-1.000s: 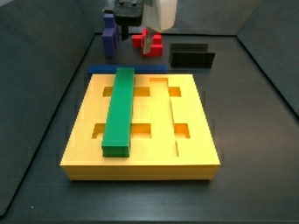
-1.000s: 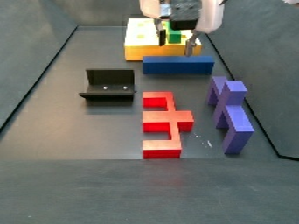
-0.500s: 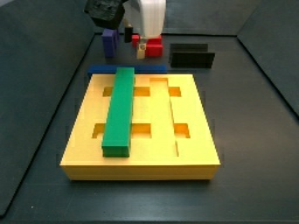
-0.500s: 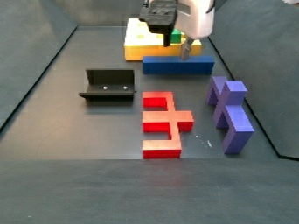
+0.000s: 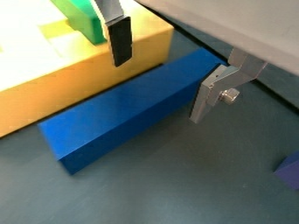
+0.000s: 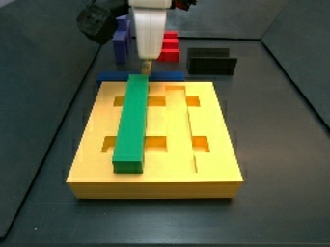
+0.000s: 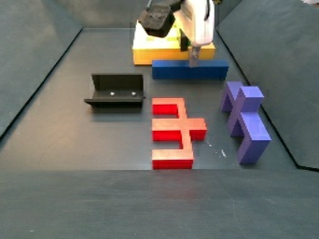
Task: Pick up the blue object. Move up. Move to above the board. Insert the blue object.
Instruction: Pick up the blue object.
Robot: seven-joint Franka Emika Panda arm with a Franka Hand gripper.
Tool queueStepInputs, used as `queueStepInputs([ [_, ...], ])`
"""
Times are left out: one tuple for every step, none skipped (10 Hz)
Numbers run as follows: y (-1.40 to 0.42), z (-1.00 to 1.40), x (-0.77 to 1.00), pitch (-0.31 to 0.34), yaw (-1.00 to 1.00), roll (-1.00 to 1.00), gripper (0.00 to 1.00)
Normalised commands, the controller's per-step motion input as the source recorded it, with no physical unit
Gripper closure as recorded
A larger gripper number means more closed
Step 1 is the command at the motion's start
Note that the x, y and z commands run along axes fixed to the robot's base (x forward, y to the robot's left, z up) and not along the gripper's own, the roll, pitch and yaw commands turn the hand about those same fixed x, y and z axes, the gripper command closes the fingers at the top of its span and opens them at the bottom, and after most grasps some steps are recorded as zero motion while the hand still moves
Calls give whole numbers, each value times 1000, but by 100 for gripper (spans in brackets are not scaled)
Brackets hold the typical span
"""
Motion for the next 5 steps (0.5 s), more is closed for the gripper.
queueStepInputs([
  [0,-257,-326,50,-449,0,0],
  [37,-117,-254,0,-291,-171,0],
  [80,-94,-177,-113,-169,-293,0],
  [57,-203,0,-120,-46,-321,0],
  [63,-286,189,-21,0,-277,0],
])
